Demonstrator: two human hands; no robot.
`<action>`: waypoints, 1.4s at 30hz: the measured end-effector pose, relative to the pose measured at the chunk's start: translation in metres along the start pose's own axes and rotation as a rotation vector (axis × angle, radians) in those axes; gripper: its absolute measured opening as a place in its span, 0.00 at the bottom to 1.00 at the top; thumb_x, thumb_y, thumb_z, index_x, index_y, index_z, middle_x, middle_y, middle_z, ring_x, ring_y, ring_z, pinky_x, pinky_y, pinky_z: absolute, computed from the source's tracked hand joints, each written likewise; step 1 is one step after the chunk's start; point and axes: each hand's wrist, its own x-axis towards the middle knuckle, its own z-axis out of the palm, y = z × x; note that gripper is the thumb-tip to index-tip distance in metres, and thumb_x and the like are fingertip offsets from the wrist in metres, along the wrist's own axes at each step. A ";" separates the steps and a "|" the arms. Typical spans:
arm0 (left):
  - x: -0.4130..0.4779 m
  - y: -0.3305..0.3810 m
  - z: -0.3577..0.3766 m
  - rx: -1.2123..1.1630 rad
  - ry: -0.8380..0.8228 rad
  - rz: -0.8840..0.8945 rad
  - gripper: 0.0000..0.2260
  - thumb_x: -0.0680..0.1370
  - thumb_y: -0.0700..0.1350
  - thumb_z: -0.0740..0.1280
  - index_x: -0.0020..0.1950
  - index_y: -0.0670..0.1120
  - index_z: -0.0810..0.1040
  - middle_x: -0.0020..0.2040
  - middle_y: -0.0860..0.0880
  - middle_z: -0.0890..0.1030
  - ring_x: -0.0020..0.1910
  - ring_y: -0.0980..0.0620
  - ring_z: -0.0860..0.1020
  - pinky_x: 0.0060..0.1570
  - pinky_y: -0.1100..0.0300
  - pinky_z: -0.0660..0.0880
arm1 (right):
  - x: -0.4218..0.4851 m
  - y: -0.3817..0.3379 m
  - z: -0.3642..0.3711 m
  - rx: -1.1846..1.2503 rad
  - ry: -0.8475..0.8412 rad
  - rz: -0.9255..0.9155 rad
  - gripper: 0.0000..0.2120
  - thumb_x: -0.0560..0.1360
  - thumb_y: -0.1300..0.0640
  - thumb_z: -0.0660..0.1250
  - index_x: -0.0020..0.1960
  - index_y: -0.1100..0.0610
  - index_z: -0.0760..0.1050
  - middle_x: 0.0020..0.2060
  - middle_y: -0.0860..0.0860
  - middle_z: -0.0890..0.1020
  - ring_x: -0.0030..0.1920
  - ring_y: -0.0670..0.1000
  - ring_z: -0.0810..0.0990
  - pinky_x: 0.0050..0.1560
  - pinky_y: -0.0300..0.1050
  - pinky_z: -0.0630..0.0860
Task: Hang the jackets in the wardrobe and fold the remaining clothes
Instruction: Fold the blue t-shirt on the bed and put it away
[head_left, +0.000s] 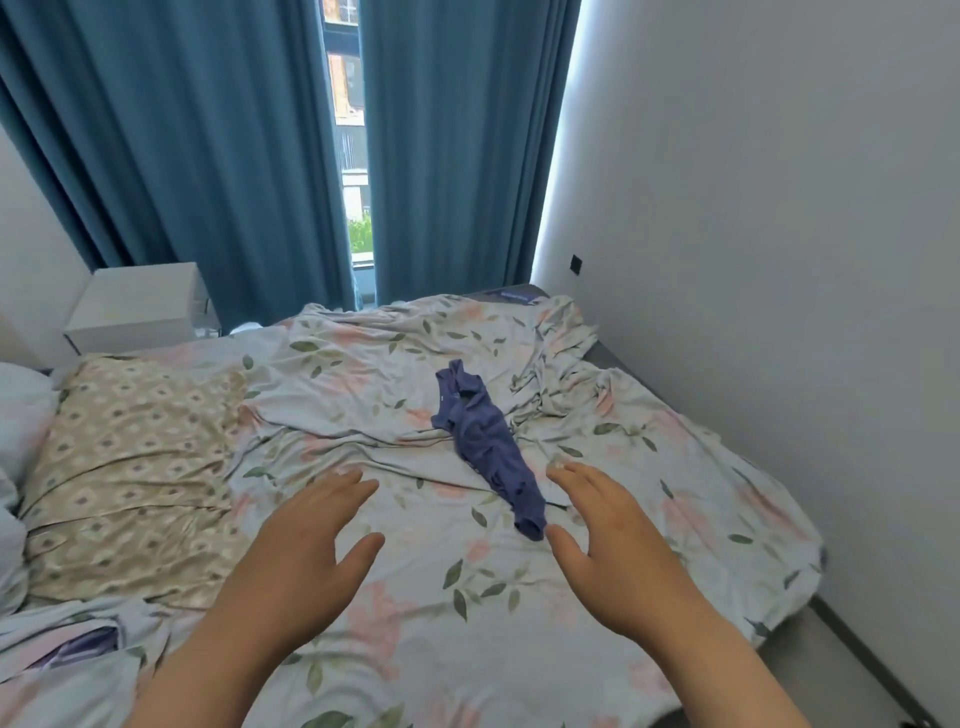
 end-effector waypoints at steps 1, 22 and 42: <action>0.007 0.011 0.011 0.013 -0.014 -0.004 0.24 0.80 0.54 0.64 0.76 0.57 0.64 0.76 0.61 0.61 0.76 0.61 0.56 0.72 0.65 0.51 | 0.003 0.017 -0.007 0.006 -0.004 -0.001 0.27 0.81 0.46 0.61 0.77 0.42 0.57 0.76 0.38 0.58 0.75 0.40 0.54 0.71 0.36 0.55; 0.099 0.105 0.135 0.075 -0.132 -0.035 0.24 0.80 0.57 0.63 0.76 0.58 0.64 0.77 0.59 0.61 0.77 0.58 0.56 0.74 0.62 0.52 | 0.052 0.176 -0.037 0.082 -0.111 0.071 0.25 0.81 0.47 0.60 0.77 0.43 0.58 0.76 0.39 0.59 0.75 0.41 0.56 0.71 0.34 0.54; 0.178 0.083 0.194 -0.089 -0.117 -0.151 0.23 0.80 0.53 0.64 0.76 0.55 0.66 0.77 0.56 0.65 0.76 0.57 0.59 0.72 0.63 0.55 | 0.165 0.197 -0.012 0.019 -0.209 -0.022 0.25 0.81 0.50 0.62 0.76 0.46 0.61 0.73 0.41 0.65 0.72 0.44 0.63 0.64 0.32 0.57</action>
